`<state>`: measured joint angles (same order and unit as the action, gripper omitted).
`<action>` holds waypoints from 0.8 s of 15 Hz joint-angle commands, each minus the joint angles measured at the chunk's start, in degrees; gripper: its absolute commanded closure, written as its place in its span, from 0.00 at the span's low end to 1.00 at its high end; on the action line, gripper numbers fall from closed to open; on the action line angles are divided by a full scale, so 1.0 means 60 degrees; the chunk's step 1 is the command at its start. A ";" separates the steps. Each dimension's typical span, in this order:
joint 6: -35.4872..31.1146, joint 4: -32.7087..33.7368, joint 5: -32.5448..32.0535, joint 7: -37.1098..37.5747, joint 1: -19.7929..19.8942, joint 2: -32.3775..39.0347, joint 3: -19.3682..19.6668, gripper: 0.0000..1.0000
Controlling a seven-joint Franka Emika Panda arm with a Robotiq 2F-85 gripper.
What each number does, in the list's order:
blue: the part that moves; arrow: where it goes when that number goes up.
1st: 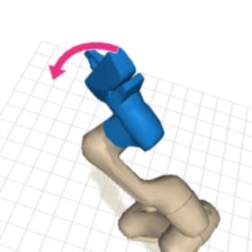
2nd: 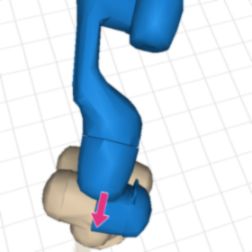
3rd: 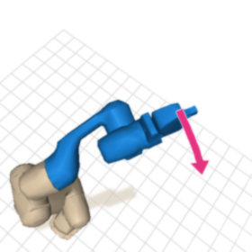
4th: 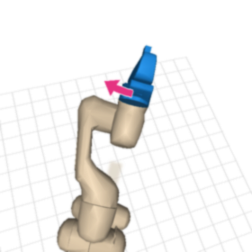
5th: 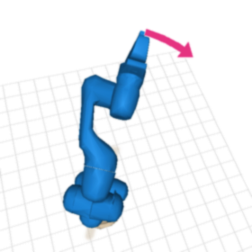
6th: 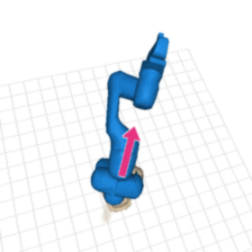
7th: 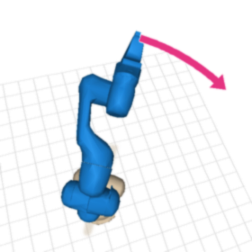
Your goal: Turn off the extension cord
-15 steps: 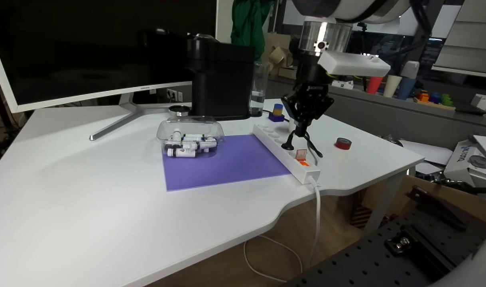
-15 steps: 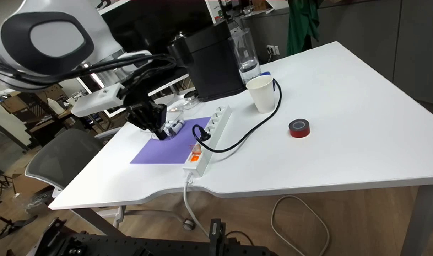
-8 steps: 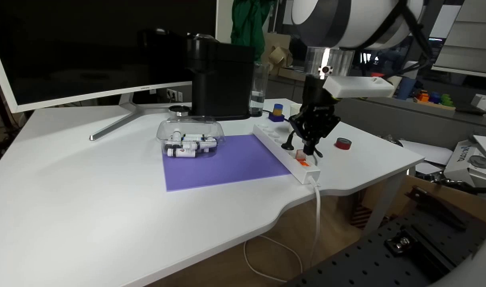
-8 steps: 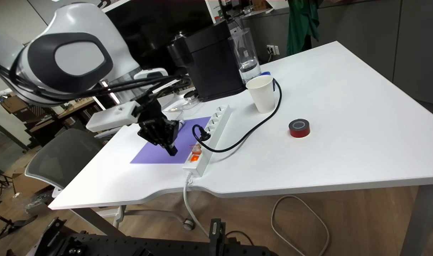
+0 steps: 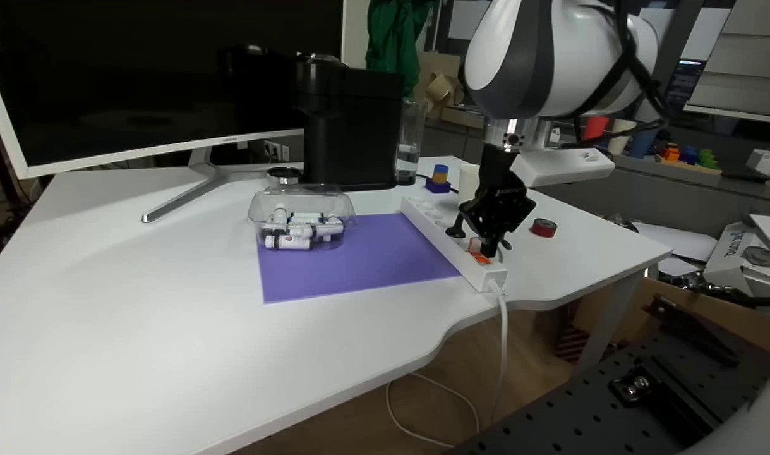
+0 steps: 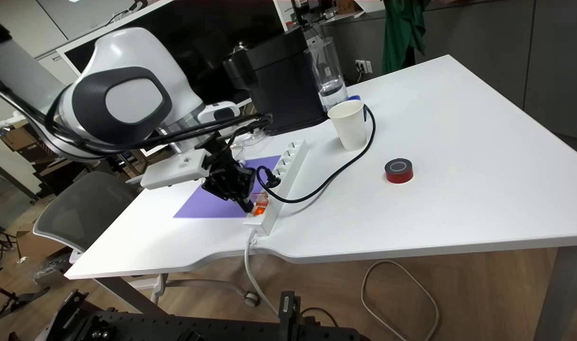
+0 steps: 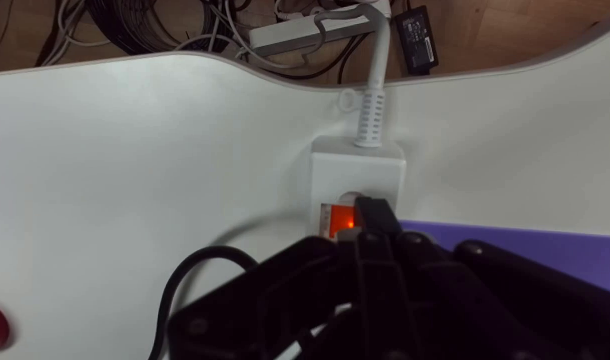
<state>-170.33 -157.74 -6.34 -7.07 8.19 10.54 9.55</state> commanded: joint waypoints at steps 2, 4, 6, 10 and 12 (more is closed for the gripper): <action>-0.0326 0.0273 -0.0226 0.0130 -0.0073 0.0448 0.0326 1.00; -0.0447 0.0309 -0.0139 0.0035 -0.0038 0.0515 0.0255 1.00; -0.0523 0.0351 -0.0128 0.0029 -0.0063 0.0578 0.0238 1.00; -0.0590 0.0409 -0.0119 0.0041 -0.0116 0.0620 0.0232 1.00; -0.0574 0.0470 -0.0115 0.0087 -0.0164 0.0698 0.0232 1.00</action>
<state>-173.60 -156.22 -6.81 -7.14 7.78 13.45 10.70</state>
